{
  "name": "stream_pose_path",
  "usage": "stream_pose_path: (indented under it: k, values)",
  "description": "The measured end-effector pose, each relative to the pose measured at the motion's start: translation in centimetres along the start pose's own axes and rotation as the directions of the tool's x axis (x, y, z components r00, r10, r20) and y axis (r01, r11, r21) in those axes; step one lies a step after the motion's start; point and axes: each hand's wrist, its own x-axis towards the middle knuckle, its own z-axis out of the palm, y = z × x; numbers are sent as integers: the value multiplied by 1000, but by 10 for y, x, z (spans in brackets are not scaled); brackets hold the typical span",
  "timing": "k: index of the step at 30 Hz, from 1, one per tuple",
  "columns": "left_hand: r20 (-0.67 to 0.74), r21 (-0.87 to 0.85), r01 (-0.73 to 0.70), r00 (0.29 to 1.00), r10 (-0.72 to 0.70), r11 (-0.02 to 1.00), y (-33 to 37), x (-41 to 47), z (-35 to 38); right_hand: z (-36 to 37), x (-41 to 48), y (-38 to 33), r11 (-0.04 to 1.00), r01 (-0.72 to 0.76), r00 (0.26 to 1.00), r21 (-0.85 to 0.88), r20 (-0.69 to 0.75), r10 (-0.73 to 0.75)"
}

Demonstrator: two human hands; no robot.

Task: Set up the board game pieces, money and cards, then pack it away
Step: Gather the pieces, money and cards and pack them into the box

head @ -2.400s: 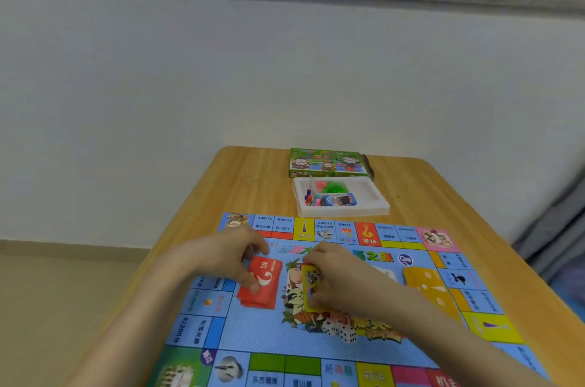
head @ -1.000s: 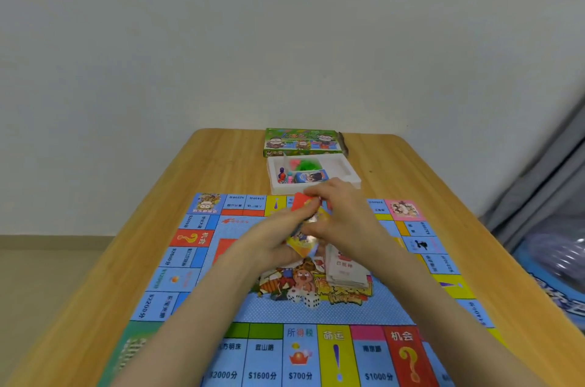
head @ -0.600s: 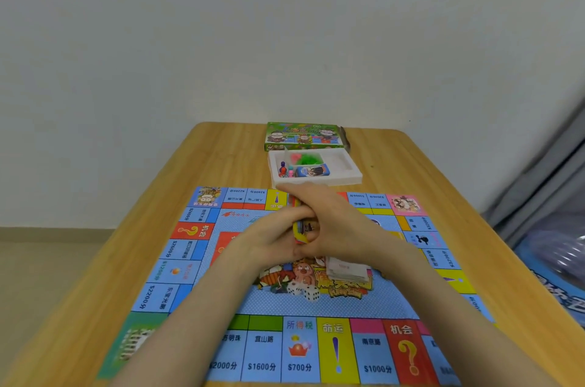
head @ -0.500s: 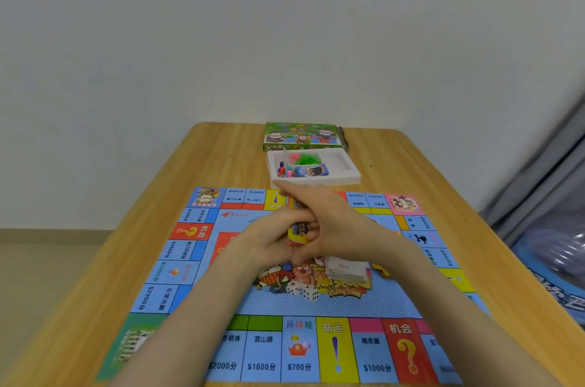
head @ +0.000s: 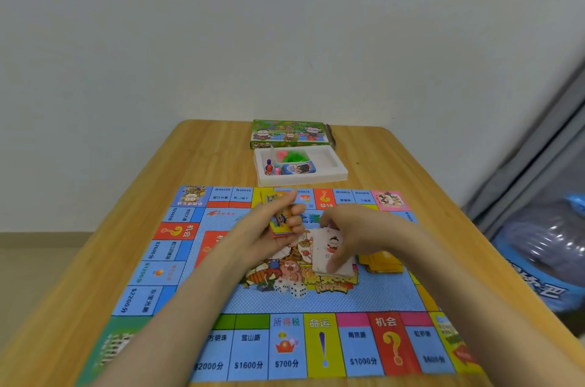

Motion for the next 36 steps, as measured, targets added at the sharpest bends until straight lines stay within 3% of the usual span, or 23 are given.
stream_pose_path:
  k: [3,6,10,13,16,22,25,30,36]
  values:
    - [-6,-16,-15,1000,15,1000,0,0,1,-2,6,-1,999,-27,998,-33,48,28]
    - [-4,-7,-17,1000,17,1000,-1,0,4,1,6,-2,998,36,998,-58,45,-33]
    - [-50,35,-31,998,33,999,-4,3,8,2,-4,1,985,134,991,112,-27,-132]
    - [-21,142,14,1000,-11,990,-7,4,12,-13,-9,2,933,203,973,298,-169,-158]
    - [12,198,44,999,-48,979,-9,1,14,-20,-4,-3,906,275,940,321,-288,-183]
    - [98,214,55,992,-78,975,-10,-7,13,-14,3,-12,832,338,915,440,-362,-180]
    - [89,244,6,996,-29,970,-8,-8,15,-8,4,-12,891,376,833,255,-514,-205]
    - [93,238,-8,996,-14,971,-8,-7,15,9,-5,-17,864,468,834,188,-417,-361]
    - [105,274,-77,993,49,959,-10,-10,16,22,7,-21,892,449,769,54,-532,-355]
